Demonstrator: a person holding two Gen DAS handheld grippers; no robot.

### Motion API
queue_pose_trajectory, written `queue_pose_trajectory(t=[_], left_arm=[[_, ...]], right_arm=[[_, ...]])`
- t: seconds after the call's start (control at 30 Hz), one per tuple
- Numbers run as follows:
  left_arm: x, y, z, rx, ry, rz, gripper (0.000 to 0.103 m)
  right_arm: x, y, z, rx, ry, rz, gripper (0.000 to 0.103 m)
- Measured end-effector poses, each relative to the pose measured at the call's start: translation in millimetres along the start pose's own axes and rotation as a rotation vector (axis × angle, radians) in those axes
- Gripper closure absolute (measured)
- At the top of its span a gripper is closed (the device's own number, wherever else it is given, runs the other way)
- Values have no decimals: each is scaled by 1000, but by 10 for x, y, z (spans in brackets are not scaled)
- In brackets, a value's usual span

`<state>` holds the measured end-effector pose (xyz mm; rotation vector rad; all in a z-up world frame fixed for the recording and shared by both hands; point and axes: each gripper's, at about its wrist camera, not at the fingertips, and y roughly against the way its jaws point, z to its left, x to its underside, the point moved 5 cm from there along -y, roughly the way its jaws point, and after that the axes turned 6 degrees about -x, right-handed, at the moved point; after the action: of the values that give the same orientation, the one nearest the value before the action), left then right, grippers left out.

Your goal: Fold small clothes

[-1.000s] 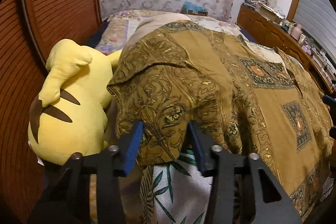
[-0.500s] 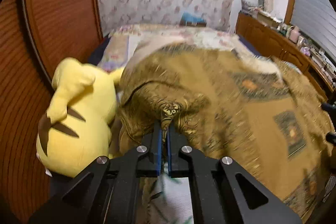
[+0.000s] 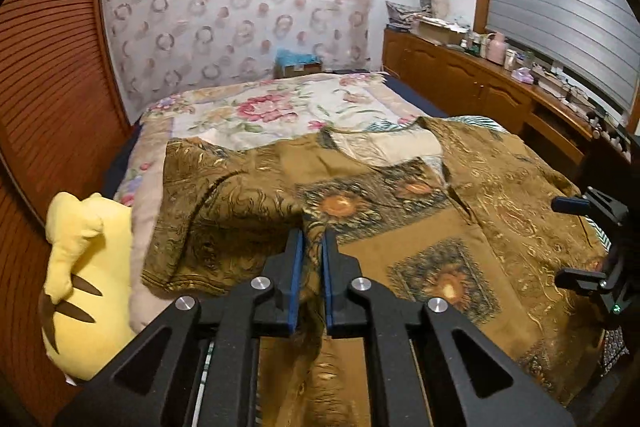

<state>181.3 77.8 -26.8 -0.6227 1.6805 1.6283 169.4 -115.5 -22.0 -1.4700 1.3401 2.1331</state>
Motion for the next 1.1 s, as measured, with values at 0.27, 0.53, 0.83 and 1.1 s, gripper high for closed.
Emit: queue_pose_trajectory(t=[0.27, 0.53, 0.83, 1.1], left_arm=[[93, 403, 5, 12, 52, -89, 57], [277, 760, 373, -107, 118, -168, 22], [575, 945, 675, -165, 166, -182, 21], [814, 966, 813, -172, 205, -171, 17]], right_arm=[[-103, -41, 86, 15, 5, 0, 0], [-398, -346, 413, -79, 97, 9, 12], [-813, -1078, 844, -259, 163, 36, 36], [-857, -1850, 1224, -293, 246, 161, 52]])
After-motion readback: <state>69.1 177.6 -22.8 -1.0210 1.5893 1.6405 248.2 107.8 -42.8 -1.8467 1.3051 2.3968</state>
